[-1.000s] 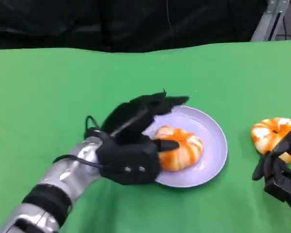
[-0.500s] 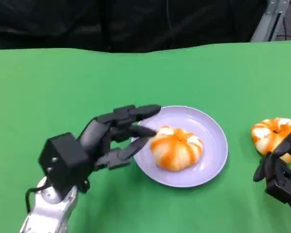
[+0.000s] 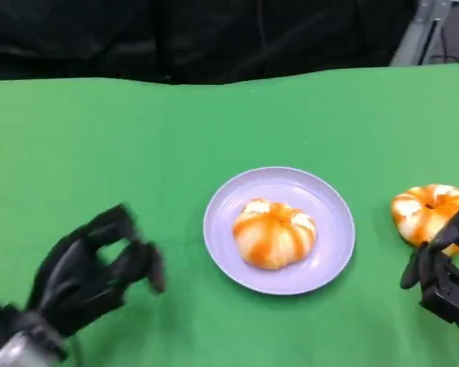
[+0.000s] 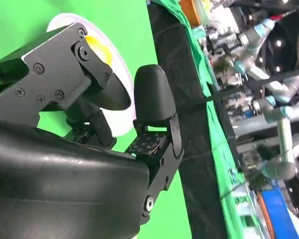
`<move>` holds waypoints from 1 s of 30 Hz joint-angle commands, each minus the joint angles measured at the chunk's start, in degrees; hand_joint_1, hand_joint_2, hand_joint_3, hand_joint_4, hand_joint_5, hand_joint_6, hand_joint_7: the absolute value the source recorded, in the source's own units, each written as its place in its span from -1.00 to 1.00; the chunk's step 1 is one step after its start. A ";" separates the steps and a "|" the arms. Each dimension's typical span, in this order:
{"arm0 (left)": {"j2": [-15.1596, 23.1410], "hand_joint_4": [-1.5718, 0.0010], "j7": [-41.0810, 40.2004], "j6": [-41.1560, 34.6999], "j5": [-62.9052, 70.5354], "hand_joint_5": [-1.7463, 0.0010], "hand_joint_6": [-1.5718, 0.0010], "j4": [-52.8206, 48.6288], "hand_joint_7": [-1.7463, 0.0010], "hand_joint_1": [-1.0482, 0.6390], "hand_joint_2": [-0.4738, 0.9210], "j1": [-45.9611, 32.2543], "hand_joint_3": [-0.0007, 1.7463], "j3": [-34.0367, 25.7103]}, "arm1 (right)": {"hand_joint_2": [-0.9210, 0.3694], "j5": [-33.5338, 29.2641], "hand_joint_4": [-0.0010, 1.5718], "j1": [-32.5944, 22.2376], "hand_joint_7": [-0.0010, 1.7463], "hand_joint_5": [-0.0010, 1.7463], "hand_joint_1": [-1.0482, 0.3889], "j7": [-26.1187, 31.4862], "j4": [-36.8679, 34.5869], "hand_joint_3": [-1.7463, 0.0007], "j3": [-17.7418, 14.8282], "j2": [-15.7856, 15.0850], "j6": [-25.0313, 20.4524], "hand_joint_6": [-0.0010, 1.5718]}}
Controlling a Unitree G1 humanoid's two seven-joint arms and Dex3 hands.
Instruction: Grasp the bread from the table and place it into the plate.
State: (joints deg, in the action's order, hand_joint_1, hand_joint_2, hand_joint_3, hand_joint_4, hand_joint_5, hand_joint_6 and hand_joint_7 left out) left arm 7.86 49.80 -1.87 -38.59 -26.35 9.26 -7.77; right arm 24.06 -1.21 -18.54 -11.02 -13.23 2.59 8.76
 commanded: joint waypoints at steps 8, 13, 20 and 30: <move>0.83 -0.10 9.07 -7.00 -1.44 -1.00 -0.12 -8.66 -0.74 0.05 0.62 2.64 -0.03 -5.77 | -0.30 0.49 0.13 -0.73 0.85 1.00 0.36 0.06 1.42 -0.54 -0.36 -0.54 -0.57 -0.04; 1.37 -0.08 11.36 -8.52 -0.61 -1.00 -0.12 -11.50 -0.75 0.02 0.62 3.95 -0.04 -6.76 | -0.32 0.50 0.13 -0.60 0.85 1.00 0.37 -0.52 0.91 -0.53 -0.44 -0.56 0.22 -0.05; 2.82 -0.03 16.99 -12.98 -1.16 -1.00 -0.16 -18.33 -0.66 0.05 0.42 7.10 0.13 -9.46 | -0.31 0.04 0.12 -0.27 0.85 1.00 0.35 0.05 0.76 -0.51 -0.47 -0.43 0.23 -0.04; 2.60 -0.03 17.69 -14.22 -0.64 -1.00 -0.20 -19.64 -0.60 0.05 0.43 8.08 0.07 -10.89 | -0.33 -0.22 0.12 -0.42 0.85 1.00 0.36 0.25 1.01 -0.51 -0.25 -0.31 0.32 -0.04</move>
State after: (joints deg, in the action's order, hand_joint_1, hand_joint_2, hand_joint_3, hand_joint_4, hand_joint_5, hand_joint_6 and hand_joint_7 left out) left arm 9.51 67.06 -15.41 -39.57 -45.72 16.98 -17.80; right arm 23.87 -1.58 -18.65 -10.29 -13.09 2.62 8.33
